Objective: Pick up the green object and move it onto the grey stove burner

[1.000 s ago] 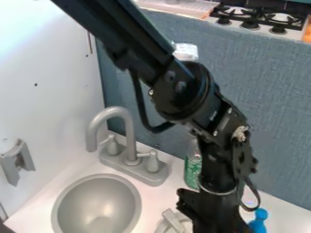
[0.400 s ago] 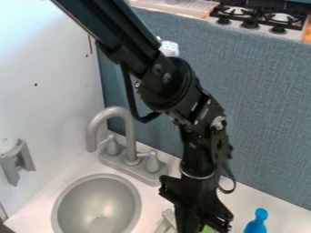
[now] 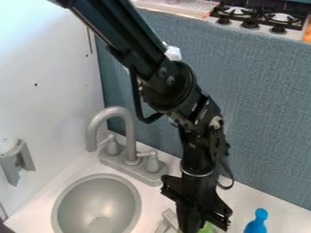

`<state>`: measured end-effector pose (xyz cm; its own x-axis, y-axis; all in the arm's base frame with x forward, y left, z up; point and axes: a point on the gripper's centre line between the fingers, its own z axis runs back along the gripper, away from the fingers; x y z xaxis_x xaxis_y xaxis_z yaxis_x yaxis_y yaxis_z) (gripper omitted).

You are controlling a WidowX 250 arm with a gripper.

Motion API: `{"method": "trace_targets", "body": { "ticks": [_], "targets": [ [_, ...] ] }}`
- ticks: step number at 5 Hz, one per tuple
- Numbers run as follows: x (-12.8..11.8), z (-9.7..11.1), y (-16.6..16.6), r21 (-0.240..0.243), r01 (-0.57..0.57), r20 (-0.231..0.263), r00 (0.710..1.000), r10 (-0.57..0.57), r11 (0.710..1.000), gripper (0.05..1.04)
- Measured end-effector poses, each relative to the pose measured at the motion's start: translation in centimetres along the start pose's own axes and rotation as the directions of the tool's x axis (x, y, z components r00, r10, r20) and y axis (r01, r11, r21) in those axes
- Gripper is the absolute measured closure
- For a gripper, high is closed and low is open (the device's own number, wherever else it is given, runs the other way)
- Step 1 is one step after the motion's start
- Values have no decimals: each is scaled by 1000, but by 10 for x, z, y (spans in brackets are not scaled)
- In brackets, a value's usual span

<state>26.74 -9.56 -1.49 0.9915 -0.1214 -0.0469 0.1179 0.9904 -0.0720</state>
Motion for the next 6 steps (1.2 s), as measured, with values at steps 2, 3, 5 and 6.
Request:
{"method": "trace_targets", "body": {
  "ticks": [2, 3, 5, 6],
  "targets": [
    [8, -17, 5, -38, -11, 3, 1000, 11, 999, 994],
    [12, -24, 4, -39, -12, -4, 1000, 12, 999, 994],
    [13, -24, 5, -74, -44, -6, 999, 43, 996, 761],
    [5, -26, 9, -82, -78, -33, 997, 75, 994, 481]
  ]
}}
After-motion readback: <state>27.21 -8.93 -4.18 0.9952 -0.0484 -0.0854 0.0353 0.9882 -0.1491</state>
